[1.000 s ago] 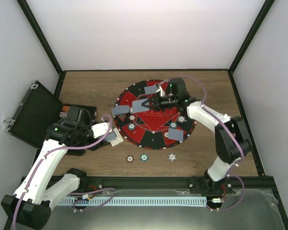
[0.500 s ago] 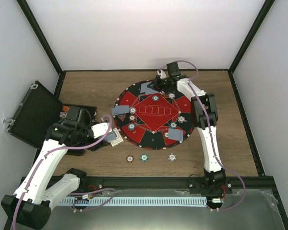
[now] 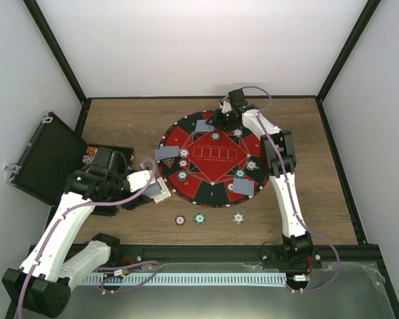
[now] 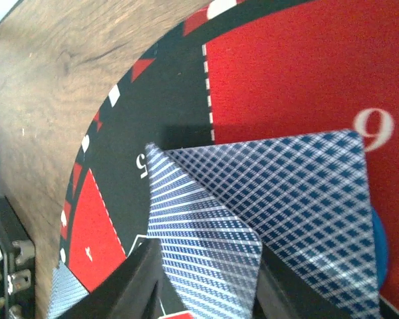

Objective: Distribute texas hold em gaming equipment

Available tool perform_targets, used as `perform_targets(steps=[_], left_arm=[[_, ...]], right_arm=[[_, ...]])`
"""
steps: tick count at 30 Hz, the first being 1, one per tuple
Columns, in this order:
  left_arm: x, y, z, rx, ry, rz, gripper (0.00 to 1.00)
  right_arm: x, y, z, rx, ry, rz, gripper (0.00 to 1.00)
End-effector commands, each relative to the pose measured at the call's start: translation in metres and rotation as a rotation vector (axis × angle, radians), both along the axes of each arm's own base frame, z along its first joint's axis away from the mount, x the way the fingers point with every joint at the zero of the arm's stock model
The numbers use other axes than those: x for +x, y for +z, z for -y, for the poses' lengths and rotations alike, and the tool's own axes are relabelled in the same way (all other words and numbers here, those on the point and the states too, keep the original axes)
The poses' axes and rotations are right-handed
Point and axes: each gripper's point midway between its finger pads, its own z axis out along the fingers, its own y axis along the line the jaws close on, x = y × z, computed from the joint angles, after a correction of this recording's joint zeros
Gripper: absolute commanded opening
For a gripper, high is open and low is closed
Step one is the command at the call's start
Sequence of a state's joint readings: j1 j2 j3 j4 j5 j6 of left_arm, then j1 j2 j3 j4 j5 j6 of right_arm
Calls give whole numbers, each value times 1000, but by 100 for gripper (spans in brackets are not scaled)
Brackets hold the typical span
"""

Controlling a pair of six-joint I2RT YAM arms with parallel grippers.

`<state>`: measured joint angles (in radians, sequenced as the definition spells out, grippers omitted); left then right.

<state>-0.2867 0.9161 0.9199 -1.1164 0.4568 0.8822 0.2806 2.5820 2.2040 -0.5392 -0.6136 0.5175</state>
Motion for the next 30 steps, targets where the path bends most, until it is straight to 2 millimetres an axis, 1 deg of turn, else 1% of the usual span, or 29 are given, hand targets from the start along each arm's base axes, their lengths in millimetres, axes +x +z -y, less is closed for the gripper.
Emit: perform_targets(steps=[1, 4, 6, 9, 11, 12, 15, 17, 19, 22, 26, 27, 28, 30], left_arm=[[-1, 5, 5, -36, -7, -2, 4], [-3, 6, 5, -39, -6, -3, 4], [-3, 7, 4, -39, -4, 1, 4], [-4, 8, 4, -40, -3, 5, 4], [-3, 8, 4, -41, -3, 8, 4], [-3, 9, 4, -42, -4, 9, 4], [-3, 11, 5, -46, -6, 13, 4], [-3, 12, 5, -48, -7, 18, 4], [-2, 12, 6, -49, -9, 22, 4], [-2, 13, 7, -56, -14, 24, 4], [0, 15, 8, -62, -15, 31, 4], [0, 15, 8, -62, -16, 34, 4], [1, 15, 8, -61, -18, 36, 4], [2, 15, 8, -60, -19, 38, 4]], right_arm=[[14, 47, 12, -65, -19, 131, 42], [18, 67, 18, -92, -37, 181, 52], [19, 91, 21, -95, -47, 223, 56], [16, 111, 22, -89, -52, 245, 59], [10, 120, 21, -82, -51, 246, 60], [5, 129, 21, -76, -51, 253, 61], [-16, 146, 15, -60, -39, 263, 62], [-39, 157, 6, -23, -13, 259, 63], [-70, 165, -9, 21, 27, 253, 66], [-121, 173, -27, 89, 80, 222, 72], [-192, 176, -48, 202, 156, 170, 79], [-210, 177, -54, 225, 180, 160, 80], [-228, 171, -59, 242, 199, 124, 81], [-260, 172, -72, 278, 253, 99, 82]])
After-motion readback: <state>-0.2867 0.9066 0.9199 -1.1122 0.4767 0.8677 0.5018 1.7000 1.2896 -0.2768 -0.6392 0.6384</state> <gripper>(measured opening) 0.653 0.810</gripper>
